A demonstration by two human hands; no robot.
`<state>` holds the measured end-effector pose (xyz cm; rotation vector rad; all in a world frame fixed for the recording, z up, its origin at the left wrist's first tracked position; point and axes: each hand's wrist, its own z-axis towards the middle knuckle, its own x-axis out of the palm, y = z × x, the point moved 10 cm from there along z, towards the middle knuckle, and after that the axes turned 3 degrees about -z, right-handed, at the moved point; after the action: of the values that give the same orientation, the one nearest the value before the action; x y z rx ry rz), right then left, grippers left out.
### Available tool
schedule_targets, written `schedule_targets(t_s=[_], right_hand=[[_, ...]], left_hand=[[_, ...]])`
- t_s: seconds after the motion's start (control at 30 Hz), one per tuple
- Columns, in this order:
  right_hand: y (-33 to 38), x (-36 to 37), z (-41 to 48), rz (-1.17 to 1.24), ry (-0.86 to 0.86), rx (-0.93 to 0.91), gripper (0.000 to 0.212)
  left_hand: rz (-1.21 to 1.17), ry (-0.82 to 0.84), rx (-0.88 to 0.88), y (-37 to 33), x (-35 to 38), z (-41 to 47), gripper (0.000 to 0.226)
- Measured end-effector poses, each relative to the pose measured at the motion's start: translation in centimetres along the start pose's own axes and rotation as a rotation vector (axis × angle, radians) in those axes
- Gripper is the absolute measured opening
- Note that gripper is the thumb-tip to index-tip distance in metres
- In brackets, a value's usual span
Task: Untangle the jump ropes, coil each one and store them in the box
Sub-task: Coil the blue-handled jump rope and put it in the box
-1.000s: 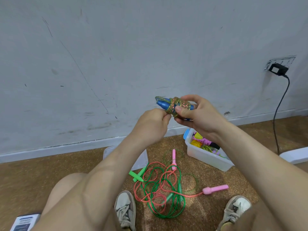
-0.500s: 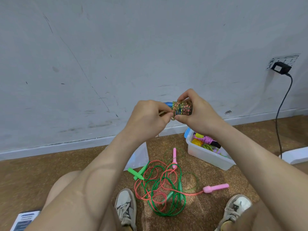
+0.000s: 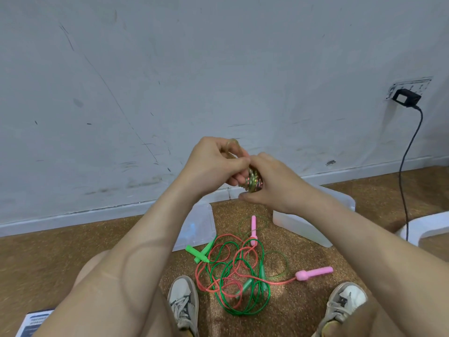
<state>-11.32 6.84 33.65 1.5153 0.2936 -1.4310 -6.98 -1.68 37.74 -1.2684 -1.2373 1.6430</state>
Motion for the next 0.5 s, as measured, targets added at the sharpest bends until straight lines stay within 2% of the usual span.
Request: schedule_targets(t_s=[0.1,0.17,0.3,0.4,0.5], right_hand=[[1.5,-0.7,-0.1,-0.039,-0.002,-0.089,0.053],[2.5,-1.3,-0.3,0.02,-0.01,-0.153,0.041],[2.0,-2.3,-0.2,0.371,0.023,-0.036,0.033],[2.2,-1.8,-0.4,0.623,0.099,0.014,0.032],[1.8,-1.2,-0.5,0.821,0.142,0.077,0.031]], left_hand=[[0.111,-0.032,0.06,-0.3,-1.9,0.6,0.018],[-0.026,0.007,-0.022,0.8,-2.5,0.9,0.018],[-0.452,0.123,-0.244,3.5,-1.1,0.8,0.016],[-0.532,0.131,-0.272,3.7,0.0,0.8,0.003],[-0.573,0.022,-0.257,3.6,-0.8,1.0,0.017]])
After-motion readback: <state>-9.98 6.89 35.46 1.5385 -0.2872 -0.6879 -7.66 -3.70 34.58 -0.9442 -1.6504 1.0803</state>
